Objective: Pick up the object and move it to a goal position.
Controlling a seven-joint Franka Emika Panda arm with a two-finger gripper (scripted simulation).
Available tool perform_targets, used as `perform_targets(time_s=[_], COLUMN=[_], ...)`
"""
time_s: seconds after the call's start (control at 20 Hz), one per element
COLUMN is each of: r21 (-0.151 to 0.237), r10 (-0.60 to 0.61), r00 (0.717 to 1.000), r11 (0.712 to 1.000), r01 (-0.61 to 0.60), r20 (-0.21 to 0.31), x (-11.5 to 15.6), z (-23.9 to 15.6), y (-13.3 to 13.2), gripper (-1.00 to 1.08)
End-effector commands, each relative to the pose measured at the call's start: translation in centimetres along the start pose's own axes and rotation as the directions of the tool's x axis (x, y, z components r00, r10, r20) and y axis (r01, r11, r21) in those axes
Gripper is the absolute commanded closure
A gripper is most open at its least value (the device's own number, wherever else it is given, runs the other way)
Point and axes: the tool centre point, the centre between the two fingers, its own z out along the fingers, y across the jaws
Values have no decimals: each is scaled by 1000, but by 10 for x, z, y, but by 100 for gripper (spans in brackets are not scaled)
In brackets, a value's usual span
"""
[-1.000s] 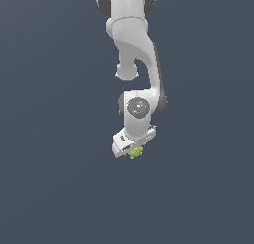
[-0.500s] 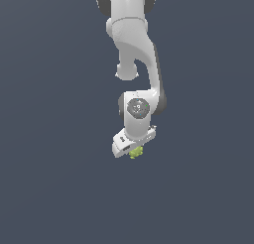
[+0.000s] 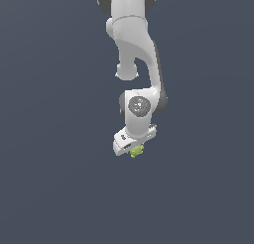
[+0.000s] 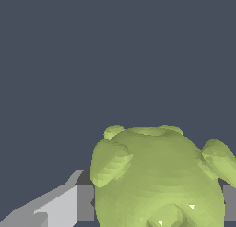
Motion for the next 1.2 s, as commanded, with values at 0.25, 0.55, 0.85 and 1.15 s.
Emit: perform_targets(time_s=[0.25,0.55,0.85,1.15], r21=[0,0,-1,-1], r10=[0,0,-1,-1], r00=[1000,1000,1000,1000], r11=[1000,1000,1000,1000], r01=[0,0,1,1], r20=[0,0,0,0], x=[-14,-34,-59,-77], z=[-6,-14,-24,-32], y=[-24,-58,-100,-133], gripper=[108,108,108,108])
